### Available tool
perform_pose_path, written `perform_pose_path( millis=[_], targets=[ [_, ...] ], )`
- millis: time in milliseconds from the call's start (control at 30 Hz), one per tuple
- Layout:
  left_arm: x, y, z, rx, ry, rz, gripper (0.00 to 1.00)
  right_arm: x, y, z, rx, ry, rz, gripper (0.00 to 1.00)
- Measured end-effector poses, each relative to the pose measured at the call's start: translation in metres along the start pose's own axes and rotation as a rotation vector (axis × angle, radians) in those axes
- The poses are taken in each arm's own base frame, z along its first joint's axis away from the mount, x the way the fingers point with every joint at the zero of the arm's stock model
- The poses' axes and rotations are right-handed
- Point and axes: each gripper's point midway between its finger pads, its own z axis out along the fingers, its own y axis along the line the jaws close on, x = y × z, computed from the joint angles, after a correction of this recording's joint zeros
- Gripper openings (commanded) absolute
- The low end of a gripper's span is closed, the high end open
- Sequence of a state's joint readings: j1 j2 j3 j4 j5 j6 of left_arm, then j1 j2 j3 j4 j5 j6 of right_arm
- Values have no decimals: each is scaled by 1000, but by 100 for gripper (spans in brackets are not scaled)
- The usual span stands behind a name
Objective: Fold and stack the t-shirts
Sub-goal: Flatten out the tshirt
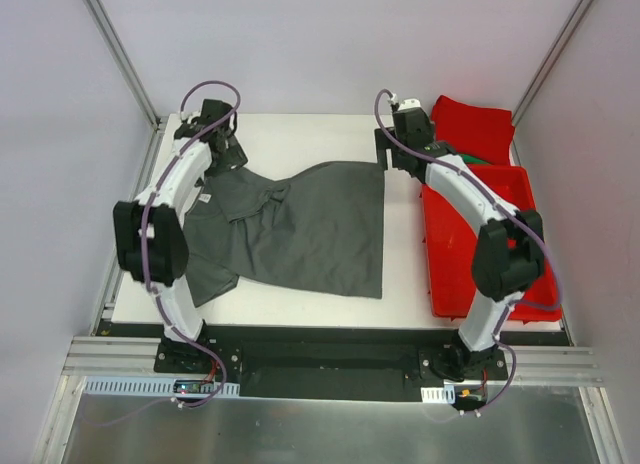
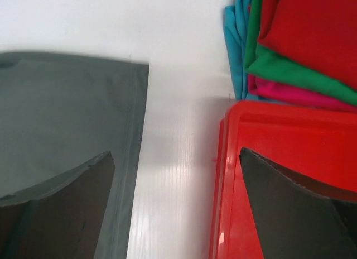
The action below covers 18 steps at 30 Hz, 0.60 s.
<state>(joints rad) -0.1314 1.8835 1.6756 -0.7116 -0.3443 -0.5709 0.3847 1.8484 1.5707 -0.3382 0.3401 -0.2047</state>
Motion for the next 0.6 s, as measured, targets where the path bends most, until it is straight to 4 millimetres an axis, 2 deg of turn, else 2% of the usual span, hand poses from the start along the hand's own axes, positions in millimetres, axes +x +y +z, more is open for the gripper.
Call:
perform_pose_path(
  millis=[67, 133, 200, 267, 367, 400, 467, 533, 600],
  targets=[
    [12, 15, -20, 9, -5, -13, 99, 1, 4, -24, -27, -31, 5, 96],
    [29, 34, -42, 20, -7, -30, 99, 14, 16, -57, -98, -51, 16, 96],
    [53, 54, -61, 39, -5, -61, 99, 30, 36, -84, -193, -61, 26, 96],
    [82, 73, -69, 49, 7, -89, 99, 58, 66, -110, -320, -55, 34, 96],
    [134, 103, -67, 31, 56, -124, 99, 105, 110, -128, -464, 13, 17, 96],
    [153, 113, -64, 26, 79, -134, 99, 132, 126, -131, -509, 70, 15, 96],
    [186, 127, -59, 27, 113, -153, 99, 161, 149, -139, -573, 130, 2, 96],
    [210, 136, -53, 35, 133, -174, 99, 182, 165, -139, -609, 187, 14, 96],
    [225, 141, -48, 39, 148, -190, 99, 196, 179, -132, -625, 236, 31, 96]
  ],
)
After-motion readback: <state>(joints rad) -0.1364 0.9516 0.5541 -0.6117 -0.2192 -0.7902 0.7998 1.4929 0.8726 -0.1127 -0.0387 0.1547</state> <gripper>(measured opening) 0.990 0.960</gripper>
